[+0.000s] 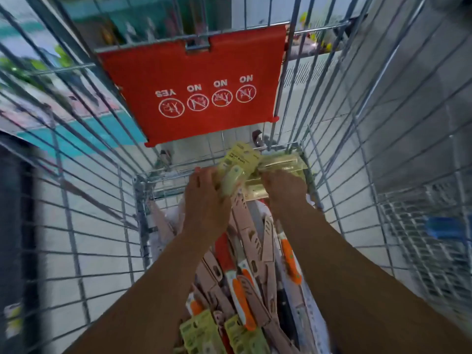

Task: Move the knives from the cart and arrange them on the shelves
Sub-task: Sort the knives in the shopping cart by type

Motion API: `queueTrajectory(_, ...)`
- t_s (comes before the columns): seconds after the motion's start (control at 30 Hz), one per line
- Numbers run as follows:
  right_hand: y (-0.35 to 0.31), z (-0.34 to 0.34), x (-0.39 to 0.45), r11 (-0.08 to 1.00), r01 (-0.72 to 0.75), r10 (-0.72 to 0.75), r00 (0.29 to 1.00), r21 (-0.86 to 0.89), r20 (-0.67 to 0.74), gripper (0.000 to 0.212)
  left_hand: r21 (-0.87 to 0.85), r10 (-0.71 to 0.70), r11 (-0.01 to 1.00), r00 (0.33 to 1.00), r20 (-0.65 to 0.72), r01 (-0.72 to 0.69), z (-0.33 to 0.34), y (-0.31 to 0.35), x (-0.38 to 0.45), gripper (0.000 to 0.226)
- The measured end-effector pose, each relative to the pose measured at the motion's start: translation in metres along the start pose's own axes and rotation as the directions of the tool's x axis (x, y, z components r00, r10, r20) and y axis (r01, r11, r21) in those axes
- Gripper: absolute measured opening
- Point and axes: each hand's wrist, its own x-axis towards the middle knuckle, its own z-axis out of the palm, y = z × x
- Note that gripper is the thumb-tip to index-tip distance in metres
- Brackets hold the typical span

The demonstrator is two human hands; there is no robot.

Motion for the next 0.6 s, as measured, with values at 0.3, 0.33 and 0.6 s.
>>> queueTrajectory(0.3, 0.046, 0.001, -0.034, 0.810, -0.278, 0.204, 0.959, 0.517, 0.195, 0.020, 0.023, 0.256, 0.963, 0.938, 0.235, -0.269, 0.034, 0.031, -0.003, 0.035)
queueTrajectory(0.33, 0.050, -0.001, -0.031, 0.817, -0.271, 0.232, 0.963, 0.509, 0.140, 0.022, 0.004, 0.260, 0.963, 0.930, 0.258, -0.270, 0.037, 0.031, -0.003, 0.035)
queueTrajectory(0.6, 0.054, -0.005, -0.006, 0.817, -0.298, 0.307, 0.949, 0.493, 0.065, 0.026, 0.025, 0.136, 0.988, 0.941, 0.311, -0.151, 0.035, 0.026, -0.017, 0.050)
